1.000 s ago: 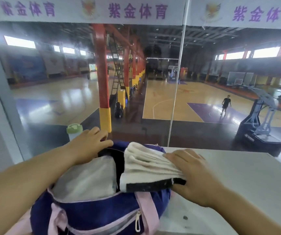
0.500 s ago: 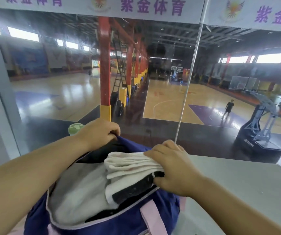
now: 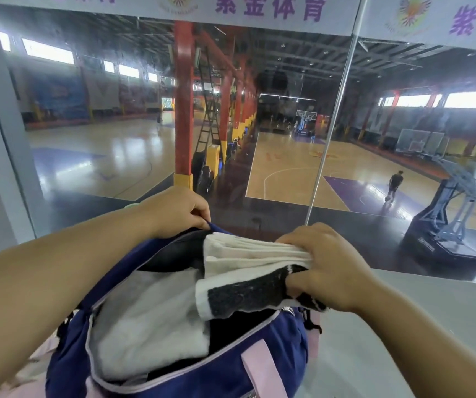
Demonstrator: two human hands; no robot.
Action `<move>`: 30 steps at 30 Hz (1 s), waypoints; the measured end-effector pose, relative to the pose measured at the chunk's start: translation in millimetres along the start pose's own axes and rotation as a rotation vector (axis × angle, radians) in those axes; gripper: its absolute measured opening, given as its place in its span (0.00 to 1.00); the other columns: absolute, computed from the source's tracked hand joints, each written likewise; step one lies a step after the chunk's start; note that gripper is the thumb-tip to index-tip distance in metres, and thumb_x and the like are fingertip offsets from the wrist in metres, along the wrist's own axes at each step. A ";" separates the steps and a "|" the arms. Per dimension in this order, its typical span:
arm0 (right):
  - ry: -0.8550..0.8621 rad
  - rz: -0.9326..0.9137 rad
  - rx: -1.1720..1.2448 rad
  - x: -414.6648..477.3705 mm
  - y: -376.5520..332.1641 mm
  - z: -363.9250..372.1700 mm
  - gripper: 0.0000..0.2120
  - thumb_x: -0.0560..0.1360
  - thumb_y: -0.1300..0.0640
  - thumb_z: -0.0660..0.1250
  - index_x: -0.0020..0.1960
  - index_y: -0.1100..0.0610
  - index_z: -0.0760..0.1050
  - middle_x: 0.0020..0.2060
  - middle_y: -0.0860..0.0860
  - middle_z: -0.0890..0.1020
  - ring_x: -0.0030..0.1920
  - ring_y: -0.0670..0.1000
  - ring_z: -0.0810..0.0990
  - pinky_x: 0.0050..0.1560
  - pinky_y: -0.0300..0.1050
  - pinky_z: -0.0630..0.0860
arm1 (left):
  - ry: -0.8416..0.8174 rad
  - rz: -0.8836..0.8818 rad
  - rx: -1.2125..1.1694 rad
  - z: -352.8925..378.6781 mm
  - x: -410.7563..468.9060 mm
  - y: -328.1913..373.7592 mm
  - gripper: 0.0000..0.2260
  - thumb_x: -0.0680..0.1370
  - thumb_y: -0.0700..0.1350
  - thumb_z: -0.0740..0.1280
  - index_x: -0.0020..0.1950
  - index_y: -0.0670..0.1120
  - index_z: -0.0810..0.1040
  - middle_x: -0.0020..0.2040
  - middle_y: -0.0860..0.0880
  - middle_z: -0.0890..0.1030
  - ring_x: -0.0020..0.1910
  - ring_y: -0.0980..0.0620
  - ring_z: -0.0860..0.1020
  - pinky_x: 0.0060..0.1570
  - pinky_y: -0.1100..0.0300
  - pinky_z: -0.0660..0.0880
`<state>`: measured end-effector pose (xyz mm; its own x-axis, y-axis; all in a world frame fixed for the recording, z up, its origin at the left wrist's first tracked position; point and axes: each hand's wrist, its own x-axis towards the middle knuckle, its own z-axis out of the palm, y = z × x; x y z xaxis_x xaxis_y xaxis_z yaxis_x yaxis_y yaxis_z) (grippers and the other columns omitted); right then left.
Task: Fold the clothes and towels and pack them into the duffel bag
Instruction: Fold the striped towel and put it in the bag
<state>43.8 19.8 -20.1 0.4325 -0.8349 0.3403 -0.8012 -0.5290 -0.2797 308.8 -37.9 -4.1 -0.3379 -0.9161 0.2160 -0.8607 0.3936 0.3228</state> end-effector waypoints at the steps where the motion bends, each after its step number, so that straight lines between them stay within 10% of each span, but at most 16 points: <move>1: 0.000 0.010 0.036 -2.6 2.4 -1.7 0.20 0.54 0.48 0.66 0.46 0.47 0.79 0.41 0.42 0.79 0.48 0.46 0.71 0.50 0.46 0.72 | -0.011 -0.002 -0.001 -0.7 0.6 0.7 0.02 0.74 0.44 0.70 0.43 0.49 0.82 0.41 0.55 0.82 0.41 0.59 0.77 0.39 0.69 0.66; 6: -0.007 -0.126 0.129 -7.5 -7.2 22.6 0.18 0.59 0.47 0.67 0.49 0.47 0.77 0.43 0.43 0.79 0.48 0.43 0.71 0.54 0.37 0.67 | -0.032 -0.022 -0.001 -3.2 4.0 4.7 0.04 0.73 0.45 0.71 0.39 0.52 0.81 0.41 0.54 0.82 0.42 0.57 0.78 0.42 0.64 0.70; 13: -0.153 -0.159 0.013 2.4 -12.3 110.1 0.27 0.71 0.49 0.66 0.68 0.52 0.66 0.64 0.50 0.73 0.64 0.55 0.68 0.62 0.53 0.70 | 0.002 -0.012 -0.003 -5.4 -1.9 12.1 0.05 0.73 0.44 0.71 0.38 0.53 0.80 0.40 0.55 0.82 0.41 0.58 0.77 0.44 0.63 0.71; 25: -0.260 -0.165 -0.294 -11.3 14.7 71.9 0.24 0.74 0.46 0.65 0.66 0.55 0.66 0.65 0.51 0.73 0.65 0.54 0.69 0.61 0.51 0.70 | 0.208 0.136 0.080 40.7 -74.5 33.6 0.06 0.72 0.54 0.70 0.46 0.53 0.79 0.46 0.57 0.73 0.48 0.57 0.70 0.49 0.69 0.66; 30: -0.308 -0.175 -0.283 -16.0 13.6 69.0 0.32 0.74 0.50 0.65 0.75 0.54 0.57 0.72 0.50 0.63 0.70 0.52 0.62 0.69 0.47 0.63 | -0.057 0.097 0.110 65.1 -109.1 56.4 0.18 0.70 0.67 0.62 0.51 0.57 0.78 0.50 0.61 0.72 0.52 0.60 0.69 0.54 0.65 0.67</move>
<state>54.5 15.5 -91.3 0.6402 -0.7654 0.0661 -0.7680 -0.6398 0.0298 272.4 79.2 -69.4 -0.4397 -0.8783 0.1879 -0.8585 0.4725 0.1992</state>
